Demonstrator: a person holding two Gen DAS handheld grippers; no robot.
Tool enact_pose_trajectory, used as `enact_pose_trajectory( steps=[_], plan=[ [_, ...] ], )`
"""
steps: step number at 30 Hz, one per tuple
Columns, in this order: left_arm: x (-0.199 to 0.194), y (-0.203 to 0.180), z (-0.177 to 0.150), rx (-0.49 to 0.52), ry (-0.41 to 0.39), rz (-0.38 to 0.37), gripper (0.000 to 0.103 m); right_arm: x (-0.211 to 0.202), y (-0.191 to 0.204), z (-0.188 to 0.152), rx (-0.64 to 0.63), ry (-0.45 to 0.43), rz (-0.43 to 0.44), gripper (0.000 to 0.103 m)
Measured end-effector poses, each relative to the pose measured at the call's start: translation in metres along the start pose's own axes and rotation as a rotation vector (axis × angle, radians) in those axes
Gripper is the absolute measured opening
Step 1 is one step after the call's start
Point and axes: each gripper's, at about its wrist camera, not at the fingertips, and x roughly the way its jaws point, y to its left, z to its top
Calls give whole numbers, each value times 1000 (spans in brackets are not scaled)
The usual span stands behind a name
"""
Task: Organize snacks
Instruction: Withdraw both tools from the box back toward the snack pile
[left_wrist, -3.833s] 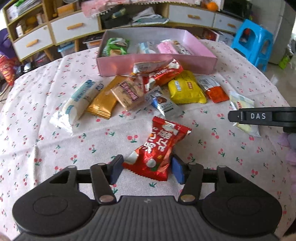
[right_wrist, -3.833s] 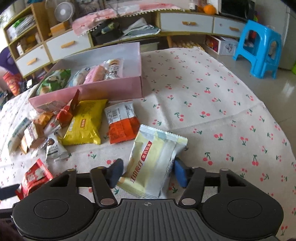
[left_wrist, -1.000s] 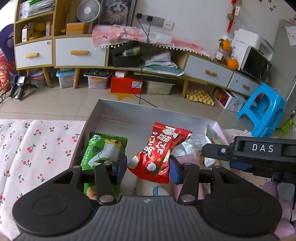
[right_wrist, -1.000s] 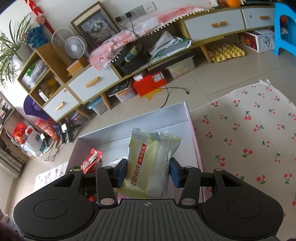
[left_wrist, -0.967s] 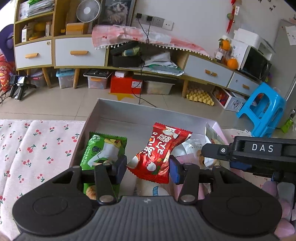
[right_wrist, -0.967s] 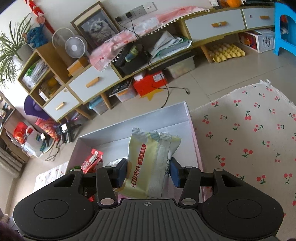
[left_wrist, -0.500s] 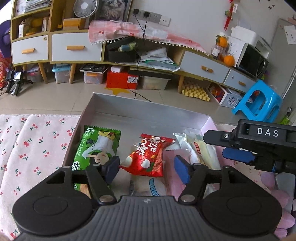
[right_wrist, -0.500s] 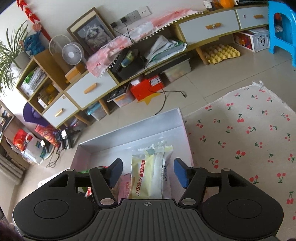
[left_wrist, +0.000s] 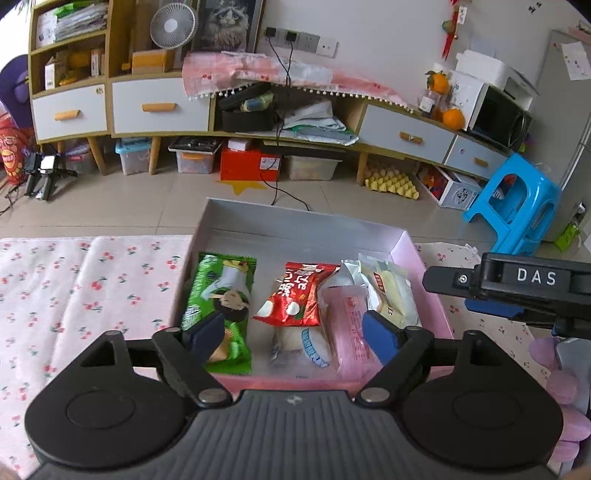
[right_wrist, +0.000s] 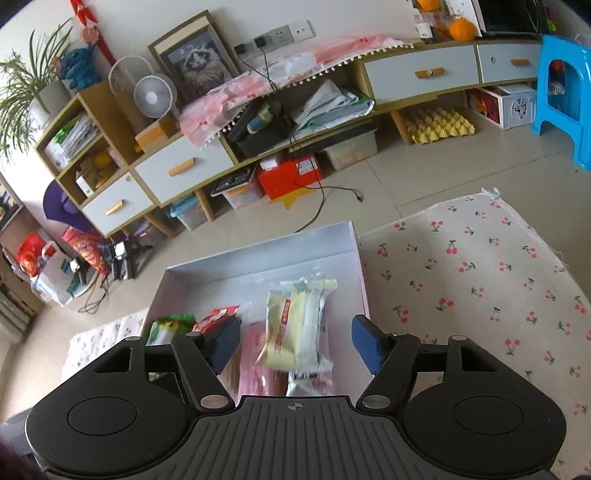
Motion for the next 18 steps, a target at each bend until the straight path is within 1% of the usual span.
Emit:
enact_pose_trajectory(
  steps=[1, 2, 6, 10, 15, 18],
  plan=[
    [-4, 1, -1, 0, 2, 6, 84, -5, 2, -2, -3, 1, -3, 75],
    [-7, 1, -3, -1, 4, 10, 87, -8, 3, -4, -8, 1, -4, 76],
    [-19, 6, -8, -14, 20, 25, 91, -24, 12, -11, -38, 6, -19, 76],
    [-31, 14, -12, -31, 28, 46, 96, -39, 21, -21, -66, 12, -26, 80],
    [-49, 19, -18, -20, 38, 83, 98, -54, 36, -34, -93, 20, -15, 80],
    [-59, 24, -22, -26, 27, 94, 99, -61, 45, -42, -111, 24, -3, 80]
  ],
)
